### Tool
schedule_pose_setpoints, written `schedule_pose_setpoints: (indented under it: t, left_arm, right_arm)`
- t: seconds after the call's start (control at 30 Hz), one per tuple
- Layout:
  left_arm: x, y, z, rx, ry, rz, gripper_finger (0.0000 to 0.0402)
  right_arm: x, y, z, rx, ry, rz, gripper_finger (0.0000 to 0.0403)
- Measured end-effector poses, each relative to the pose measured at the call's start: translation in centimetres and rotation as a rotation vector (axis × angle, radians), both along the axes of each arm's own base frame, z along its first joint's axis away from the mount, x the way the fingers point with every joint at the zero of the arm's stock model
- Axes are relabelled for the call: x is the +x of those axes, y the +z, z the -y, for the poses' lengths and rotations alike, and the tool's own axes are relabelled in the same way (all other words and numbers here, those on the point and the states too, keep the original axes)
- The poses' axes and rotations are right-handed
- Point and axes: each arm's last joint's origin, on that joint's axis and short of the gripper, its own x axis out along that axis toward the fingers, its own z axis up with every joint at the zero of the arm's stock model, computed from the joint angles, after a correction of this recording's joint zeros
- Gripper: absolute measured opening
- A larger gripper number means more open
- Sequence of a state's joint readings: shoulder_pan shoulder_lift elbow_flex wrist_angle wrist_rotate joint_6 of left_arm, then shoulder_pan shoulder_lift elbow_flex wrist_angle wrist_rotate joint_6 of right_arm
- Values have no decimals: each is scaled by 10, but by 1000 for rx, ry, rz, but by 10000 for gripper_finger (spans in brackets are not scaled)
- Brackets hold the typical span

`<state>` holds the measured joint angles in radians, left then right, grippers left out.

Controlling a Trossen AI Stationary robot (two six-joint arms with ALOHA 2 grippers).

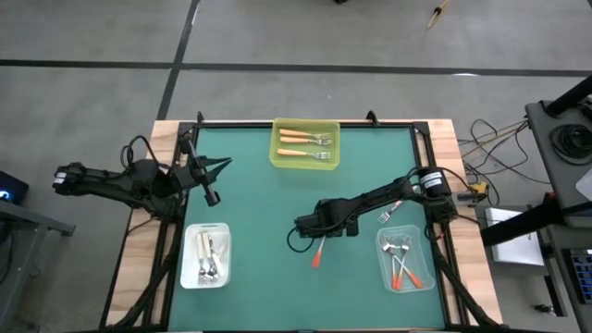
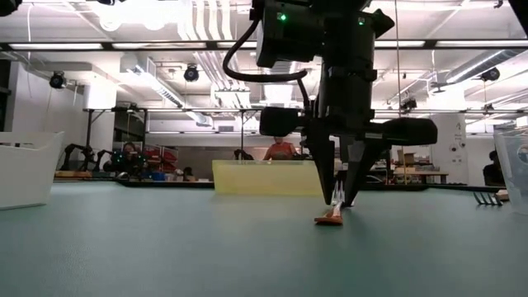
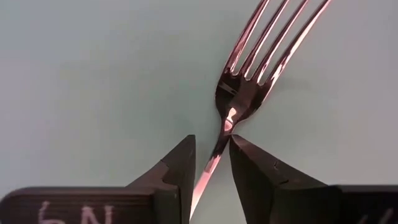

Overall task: Sort silverware by color (type)
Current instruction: Put the orange fork into the transparent bin

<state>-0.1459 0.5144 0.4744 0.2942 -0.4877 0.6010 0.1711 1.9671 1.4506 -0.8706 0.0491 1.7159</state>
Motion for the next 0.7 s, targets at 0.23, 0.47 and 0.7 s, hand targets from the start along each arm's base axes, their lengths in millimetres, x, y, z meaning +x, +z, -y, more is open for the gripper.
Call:
schedule_pose_setpoints:
  t: [0.23,0.47,0.7]
  left_arm:
    - [0,0,0,0,0,0,0]
    - [0,0,0,0,0,0,0]
    - [0,0,0,0,0,0,0]
  right_arm:
    - [-3,-7,1,-6,7,0,88]
    - [-5,-12,1,-12,11,18,89]
    - [-5,-12,2,-11,11,12,58]
